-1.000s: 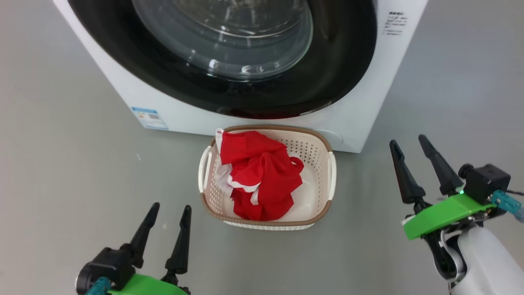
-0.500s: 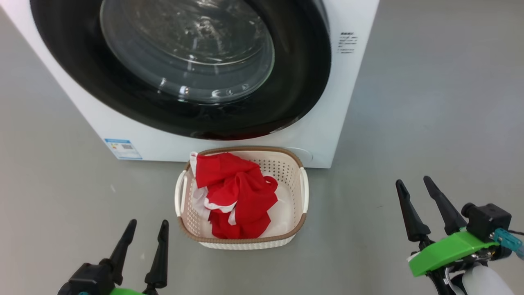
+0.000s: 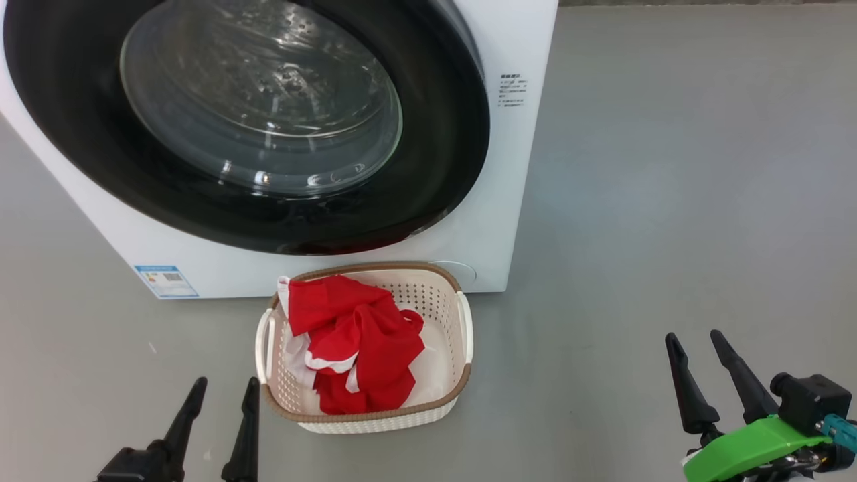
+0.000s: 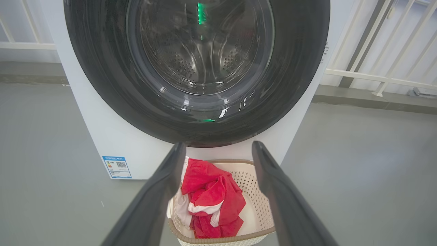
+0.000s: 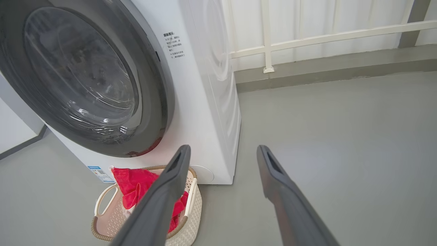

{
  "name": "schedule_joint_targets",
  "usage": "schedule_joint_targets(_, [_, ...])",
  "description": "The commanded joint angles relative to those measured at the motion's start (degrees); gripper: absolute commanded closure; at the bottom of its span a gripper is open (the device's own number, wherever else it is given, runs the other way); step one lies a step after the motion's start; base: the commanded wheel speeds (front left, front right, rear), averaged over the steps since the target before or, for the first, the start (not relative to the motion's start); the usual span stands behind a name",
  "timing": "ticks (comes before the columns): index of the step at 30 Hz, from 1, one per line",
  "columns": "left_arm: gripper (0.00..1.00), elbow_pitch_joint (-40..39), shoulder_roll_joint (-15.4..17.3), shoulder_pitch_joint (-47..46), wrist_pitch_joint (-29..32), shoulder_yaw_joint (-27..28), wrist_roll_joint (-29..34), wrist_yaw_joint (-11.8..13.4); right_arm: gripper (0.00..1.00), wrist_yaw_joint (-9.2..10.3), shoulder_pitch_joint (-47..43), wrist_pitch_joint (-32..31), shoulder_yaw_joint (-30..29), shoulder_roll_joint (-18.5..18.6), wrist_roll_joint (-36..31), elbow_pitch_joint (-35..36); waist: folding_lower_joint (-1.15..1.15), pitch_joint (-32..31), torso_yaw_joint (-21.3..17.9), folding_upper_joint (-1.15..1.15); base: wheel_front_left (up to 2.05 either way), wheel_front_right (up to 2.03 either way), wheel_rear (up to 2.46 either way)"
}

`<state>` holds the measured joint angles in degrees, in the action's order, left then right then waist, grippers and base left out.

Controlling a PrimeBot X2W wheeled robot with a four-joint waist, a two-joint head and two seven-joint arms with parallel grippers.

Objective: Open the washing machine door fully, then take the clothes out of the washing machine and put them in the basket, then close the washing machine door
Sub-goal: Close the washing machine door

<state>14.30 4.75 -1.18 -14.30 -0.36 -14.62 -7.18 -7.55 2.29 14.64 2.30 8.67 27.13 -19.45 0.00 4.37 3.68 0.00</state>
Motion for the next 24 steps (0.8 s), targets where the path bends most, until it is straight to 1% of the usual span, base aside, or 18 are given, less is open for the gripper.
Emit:
schedule_joint_targets(1, [0.0, -1.38, 1.2, -0.51, -0.7, 2.28, 0.22, -0.31, 0.0, 0.06, -0.17, 0.36, 0.75, 0.38, -0.68, 1.58, 0.0, -0.38, -0.57, 0.0, 0.0, 0.0, 0.0])
schedule_joint_targets(12, [0.0, -2.14, 1.63, 2.32, -0.7, 4.31, 0.39, -0.31, 0.0, 0.06, -4.49, 0.36, -0.16, -0.45, -1.34, 2.66, 0.0, -2.53, -2.44, 0.0, 0.0, 0.0, 0.0])
schedule_joint_targets(24, [0.0, -3.01, 1.45, 4.77, -0.7, 6.31, 1.55, -0.31, 0.0, 0.06, -6.6, 0.36, -1.17, -0.2, -1.58, 3.2, 0.0, -3.55, -3.08, 0.0, 0.0, 0.0, 0.0])
